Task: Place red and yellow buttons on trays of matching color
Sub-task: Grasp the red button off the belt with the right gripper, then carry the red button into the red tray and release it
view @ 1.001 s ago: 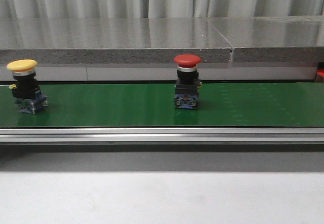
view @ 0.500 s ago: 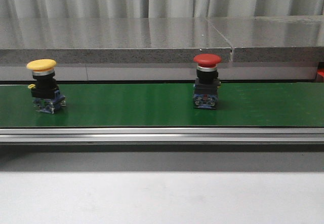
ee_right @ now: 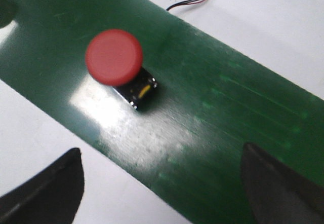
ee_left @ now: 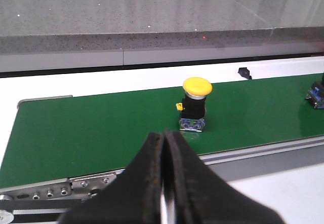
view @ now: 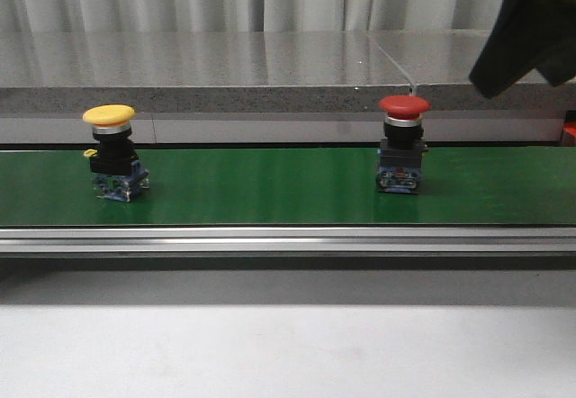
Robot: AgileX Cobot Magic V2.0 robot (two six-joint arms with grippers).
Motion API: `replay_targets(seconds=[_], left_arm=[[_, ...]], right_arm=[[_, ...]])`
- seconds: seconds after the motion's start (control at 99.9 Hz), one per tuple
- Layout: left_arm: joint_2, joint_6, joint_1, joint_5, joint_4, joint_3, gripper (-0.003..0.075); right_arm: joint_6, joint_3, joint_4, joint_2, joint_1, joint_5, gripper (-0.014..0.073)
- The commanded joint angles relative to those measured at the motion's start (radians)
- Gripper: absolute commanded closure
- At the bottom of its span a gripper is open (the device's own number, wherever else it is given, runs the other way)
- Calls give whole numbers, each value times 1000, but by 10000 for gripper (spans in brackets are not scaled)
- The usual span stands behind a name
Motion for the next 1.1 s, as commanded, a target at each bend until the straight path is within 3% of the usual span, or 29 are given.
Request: replay_targets(seconds=[0.0, 0.41, 0.48, 0.65, 0.75, 0.89, 1.091], left_arm=[[7, -7, -5, -72, -25, -26, 739], [7, -7, -5, -72, -25, -26, 739], [7, -7, -5, -72, -25, -26, 739], [7, -7, -5, -72, -25, -26, 739], [7, -7, -5, -72, -25, -26, 739], [7, -7, -5, -72, -25, -26, 739], [7, -7, -5, -72, -25, -26, 739]], right_arm=[[-13, -58, 29, 26, 25, -68, -30], [-13, -178, 29, 217, 58, -72, 2], [-13, -185, 29, 223, 58, -71, 91], [-5, -190, 29, 213, 53, -15, 463], [16, -226, 29, 196, 31, 38, 537], [51, -363, 26, 184, -68, 123, 536], [74, -597, 25, 207, -328, 210, 536]])
